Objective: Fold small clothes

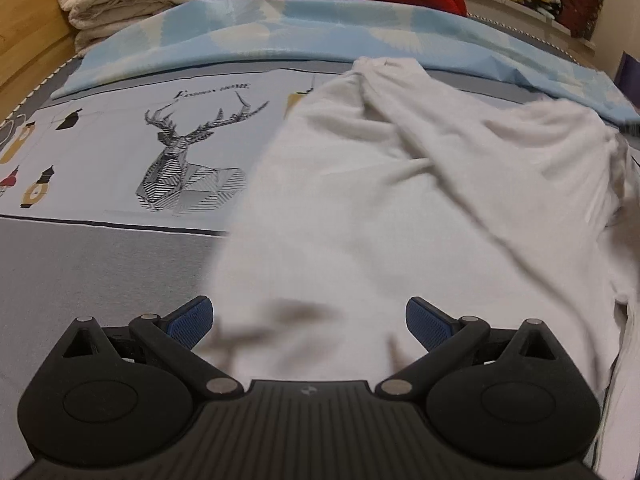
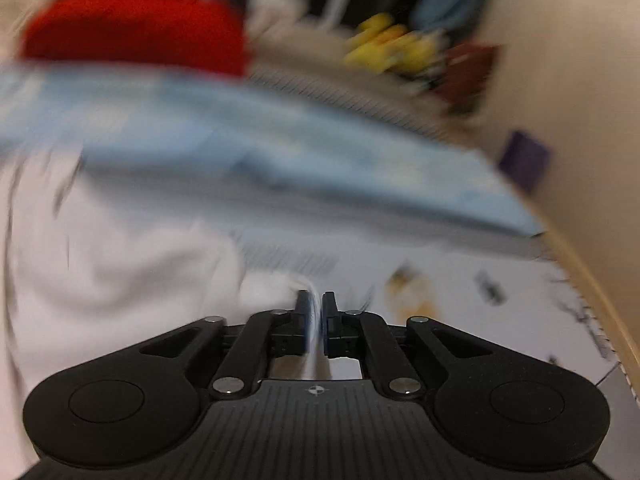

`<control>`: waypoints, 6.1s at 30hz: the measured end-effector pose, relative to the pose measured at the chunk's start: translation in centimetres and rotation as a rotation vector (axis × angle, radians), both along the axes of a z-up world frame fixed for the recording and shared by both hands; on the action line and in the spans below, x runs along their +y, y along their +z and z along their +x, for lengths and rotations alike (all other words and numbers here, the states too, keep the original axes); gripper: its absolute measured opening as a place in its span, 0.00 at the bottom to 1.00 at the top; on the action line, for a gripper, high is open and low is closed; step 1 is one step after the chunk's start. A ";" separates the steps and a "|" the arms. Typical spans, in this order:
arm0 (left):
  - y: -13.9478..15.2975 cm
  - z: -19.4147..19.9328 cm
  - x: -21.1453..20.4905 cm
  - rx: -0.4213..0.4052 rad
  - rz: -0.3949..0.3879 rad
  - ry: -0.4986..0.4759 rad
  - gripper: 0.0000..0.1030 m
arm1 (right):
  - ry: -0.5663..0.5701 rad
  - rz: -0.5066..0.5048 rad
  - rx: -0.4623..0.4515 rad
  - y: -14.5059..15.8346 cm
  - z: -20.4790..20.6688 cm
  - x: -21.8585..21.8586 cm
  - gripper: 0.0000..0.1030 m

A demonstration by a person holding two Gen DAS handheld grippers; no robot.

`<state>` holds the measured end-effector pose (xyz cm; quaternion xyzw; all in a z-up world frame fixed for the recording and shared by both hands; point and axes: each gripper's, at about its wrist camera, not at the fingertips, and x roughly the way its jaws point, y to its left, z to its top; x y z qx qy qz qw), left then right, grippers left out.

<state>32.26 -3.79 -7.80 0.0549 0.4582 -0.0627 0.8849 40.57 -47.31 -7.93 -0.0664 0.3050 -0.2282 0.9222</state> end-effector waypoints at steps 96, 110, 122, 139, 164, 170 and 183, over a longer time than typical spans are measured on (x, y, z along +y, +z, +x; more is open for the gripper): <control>-3.1 6.8 13.3 -0.028 -0.022 0.298 0.23 | 0.638 0.309 0.296 -4.3 -24.2 15.4 0.63; -2.3 5.6 18.6 -0.066 -0.084 0.402 0.19 | 0.194 0.695 0.144 -4.9 -18.7 9.9 0.63; -4.1 5.8 11.1 -0.041 -0.050 0.136 0.03 | 0.490 0.556 0.221 -5.7 -17.2 16.5 0.08; -3.4 -11.7 5.2 0.070 0.077 -0.139 0.04 | 0.242 0.576 0.320 -3.7 -27.4 -1.0 0.23; -0.2 -6.8 4.7 -0.107 0.023 0.125 0.91 | -0.419 0.108 0.076 1.0 -26.5 -15.3 0.58; 0.2 -6.3 5.6 -0.100 -0.007 0.144 0.91 | -0.009 0.628 0.210 -4.3 -29.9 -3.0 0.55; 0.7 -8.1 7.4 -0.112 -0.009 0.108 0.95 | 0.298 0.462 0.150 -2.9 -36.3 12.3 0.58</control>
